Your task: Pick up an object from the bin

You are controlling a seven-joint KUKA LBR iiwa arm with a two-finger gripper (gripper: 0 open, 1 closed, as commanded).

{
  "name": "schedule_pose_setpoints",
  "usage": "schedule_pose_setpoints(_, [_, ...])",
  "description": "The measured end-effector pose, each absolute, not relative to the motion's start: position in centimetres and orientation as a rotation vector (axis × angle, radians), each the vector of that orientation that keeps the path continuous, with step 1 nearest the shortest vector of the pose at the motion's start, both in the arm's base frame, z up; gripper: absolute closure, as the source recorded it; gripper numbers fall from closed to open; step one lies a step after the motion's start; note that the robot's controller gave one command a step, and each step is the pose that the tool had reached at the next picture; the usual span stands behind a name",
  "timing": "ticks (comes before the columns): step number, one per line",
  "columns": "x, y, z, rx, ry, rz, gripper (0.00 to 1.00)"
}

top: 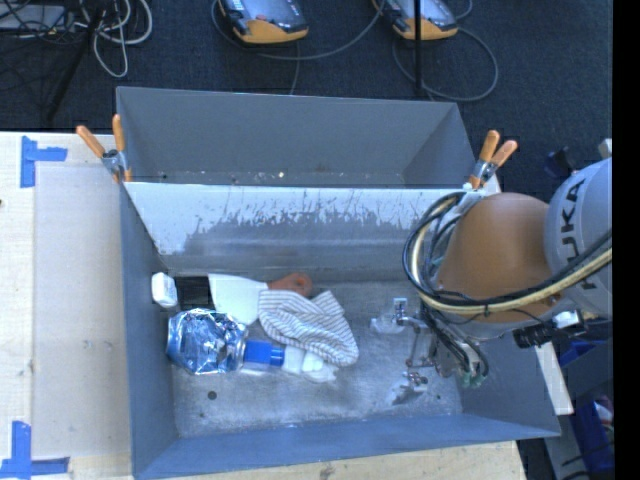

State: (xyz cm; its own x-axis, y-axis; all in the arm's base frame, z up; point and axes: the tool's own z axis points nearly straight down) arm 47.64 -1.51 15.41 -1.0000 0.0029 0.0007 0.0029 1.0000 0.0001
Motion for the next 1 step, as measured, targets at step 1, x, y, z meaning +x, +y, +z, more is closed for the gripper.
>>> schedule_pose_setpoints(1, [49.42,-0.14,13.31,0.07,-3.137,-0.005,0.0])
